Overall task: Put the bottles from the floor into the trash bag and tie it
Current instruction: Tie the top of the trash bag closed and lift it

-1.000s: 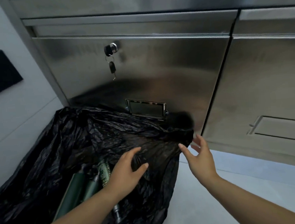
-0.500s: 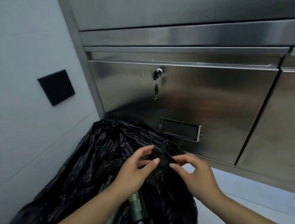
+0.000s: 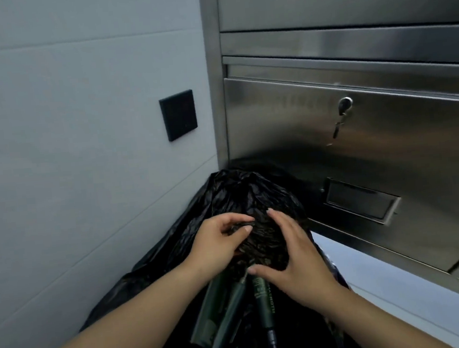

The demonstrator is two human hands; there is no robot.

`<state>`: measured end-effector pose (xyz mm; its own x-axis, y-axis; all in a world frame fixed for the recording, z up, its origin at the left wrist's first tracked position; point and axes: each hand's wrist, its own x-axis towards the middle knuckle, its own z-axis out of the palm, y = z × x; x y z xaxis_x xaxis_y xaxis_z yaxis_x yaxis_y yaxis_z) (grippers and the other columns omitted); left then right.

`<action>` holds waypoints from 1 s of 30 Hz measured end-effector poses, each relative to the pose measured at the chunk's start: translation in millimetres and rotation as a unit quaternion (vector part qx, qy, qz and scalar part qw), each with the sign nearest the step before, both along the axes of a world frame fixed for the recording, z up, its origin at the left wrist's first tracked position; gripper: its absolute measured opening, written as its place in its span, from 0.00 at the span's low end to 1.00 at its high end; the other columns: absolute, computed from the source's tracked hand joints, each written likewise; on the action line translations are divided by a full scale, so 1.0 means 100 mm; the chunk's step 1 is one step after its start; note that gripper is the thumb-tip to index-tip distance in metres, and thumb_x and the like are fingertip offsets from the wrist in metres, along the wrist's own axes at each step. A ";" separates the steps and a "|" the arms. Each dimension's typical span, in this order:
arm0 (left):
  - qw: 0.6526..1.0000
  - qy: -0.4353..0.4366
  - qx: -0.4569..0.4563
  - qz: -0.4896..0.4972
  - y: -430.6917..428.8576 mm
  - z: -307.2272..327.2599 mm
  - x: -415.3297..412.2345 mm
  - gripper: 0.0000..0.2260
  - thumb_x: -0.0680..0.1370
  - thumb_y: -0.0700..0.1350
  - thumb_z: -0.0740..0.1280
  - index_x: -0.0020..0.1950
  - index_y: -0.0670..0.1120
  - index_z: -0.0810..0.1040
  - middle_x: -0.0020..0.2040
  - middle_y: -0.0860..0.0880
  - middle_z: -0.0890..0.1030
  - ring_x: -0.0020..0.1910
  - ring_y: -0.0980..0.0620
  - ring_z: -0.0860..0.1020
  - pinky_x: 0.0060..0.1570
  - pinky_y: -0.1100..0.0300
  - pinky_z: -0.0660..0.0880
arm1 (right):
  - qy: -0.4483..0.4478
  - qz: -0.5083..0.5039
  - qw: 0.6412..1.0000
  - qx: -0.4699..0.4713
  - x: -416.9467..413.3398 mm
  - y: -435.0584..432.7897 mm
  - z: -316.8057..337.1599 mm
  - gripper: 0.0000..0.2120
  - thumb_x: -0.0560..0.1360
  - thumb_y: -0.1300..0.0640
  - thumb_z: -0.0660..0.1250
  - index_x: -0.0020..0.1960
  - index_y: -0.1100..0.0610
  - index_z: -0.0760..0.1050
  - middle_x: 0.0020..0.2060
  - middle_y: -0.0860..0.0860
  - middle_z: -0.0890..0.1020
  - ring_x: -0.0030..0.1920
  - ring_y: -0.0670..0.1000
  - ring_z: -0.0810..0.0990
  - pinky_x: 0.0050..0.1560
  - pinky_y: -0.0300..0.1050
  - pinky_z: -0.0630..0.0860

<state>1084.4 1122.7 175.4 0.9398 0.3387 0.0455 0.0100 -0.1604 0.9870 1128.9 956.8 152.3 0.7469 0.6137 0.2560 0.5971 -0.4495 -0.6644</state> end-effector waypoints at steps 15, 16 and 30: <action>0.993 0.090 -0.048 0.059 0.89 -0.15 -0.65 0.06 0.75 0.37 0.67 0.41 0.47 0.80 0.33 0.51 0.81 0.30 0.64 0.79 0.30 0.71 0.75 | 0.115 0.128 0.982 0.076 -0.30 0.86 -0.24 0.13 0.73 0.51 0.69 0.56 0.42 0.73 0.43 0.38 0.82 0.39 0.36 0.79 0.44 0.32 0.72; 0.993 0.088 -0.054 0.062 0.91 -0.15 -0.66 0.07 0.75 0.37 0.67 0.41 0.46 0.80 0.33 0.52 0.81 0.30 0.64 0.79 0.30 0.71 0.75 | 0.116 0.124 0.982 0.079 -0.30 0.88 -0.22 0.15 0.72 0.50 0.70 0.58 0.41 0.72 0.46 0.39 0.82 0.41 0.35 0.78 0.46 0.32 0.73; 0.987 0.125 0.099 0.014 1.24 -0.14 -0.73 0.03 0.74 0.41 0.69 0.44 0.50 0.81 0.36 0.55 0.79 0.30 0.66 0.74 0.33 0.75 0.69 | 0.130 0.059 0.982 0.127 -0.23 0.93 -0.30 0.08 0.73 0.49 0.69 0.49 0.37 0.76 0.44 0.32 0.80 0.36 0.36 0.78 0.38 0.31 0.70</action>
<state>1011.0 1246.9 161.0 0.9203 0.3729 -0.1182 0.2562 -0.3462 0.9025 1105.8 1050.0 122.7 0.7352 0.6403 0.2224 0.4308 -0.1881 -0.8826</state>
